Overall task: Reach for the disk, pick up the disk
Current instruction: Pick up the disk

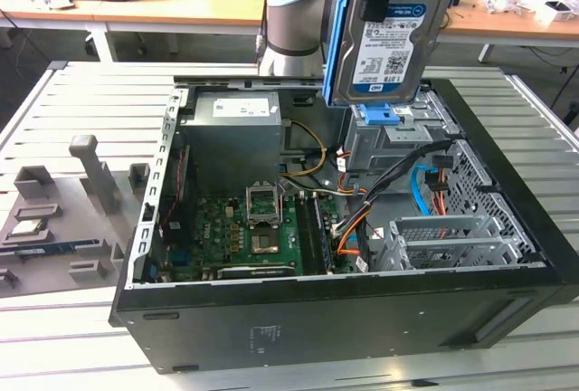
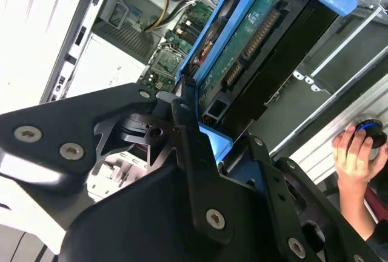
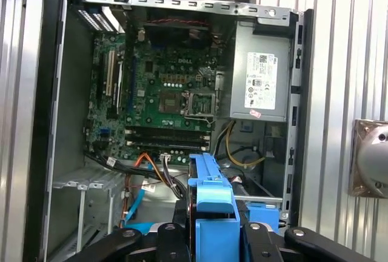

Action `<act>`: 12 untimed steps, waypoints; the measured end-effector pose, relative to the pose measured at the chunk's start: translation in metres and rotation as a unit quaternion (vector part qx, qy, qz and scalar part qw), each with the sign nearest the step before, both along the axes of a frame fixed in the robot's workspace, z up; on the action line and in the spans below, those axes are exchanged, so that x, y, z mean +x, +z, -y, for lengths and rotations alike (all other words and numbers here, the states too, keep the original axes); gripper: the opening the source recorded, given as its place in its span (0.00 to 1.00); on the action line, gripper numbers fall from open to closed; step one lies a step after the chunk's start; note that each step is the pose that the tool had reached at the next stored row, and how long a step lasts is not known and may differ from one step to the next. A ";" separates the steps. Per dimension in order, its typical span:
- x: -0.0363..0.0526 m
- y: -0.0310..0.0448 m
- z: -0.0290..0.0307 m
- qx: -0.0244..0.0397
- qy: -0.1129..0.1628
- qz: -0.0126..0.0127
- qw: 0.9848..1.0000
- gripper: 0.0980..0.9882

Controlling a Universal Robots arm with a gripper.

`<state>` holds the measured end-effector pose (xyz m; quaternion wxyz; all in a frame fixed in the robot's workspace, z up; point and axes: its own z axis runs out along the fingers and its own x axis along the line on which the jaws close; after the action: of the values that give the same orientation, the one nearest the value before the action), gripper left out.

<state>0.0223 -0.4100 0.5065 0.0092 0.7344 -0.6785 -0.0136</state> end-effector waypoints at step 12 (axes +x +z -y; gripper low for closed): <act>0.0000 -0.0001 0.0192 0.000 0.000 0.000 1.000 0.30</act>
<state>0.0222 -0.4291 0.5064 0.0091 0.7344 -0.6785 -0.0137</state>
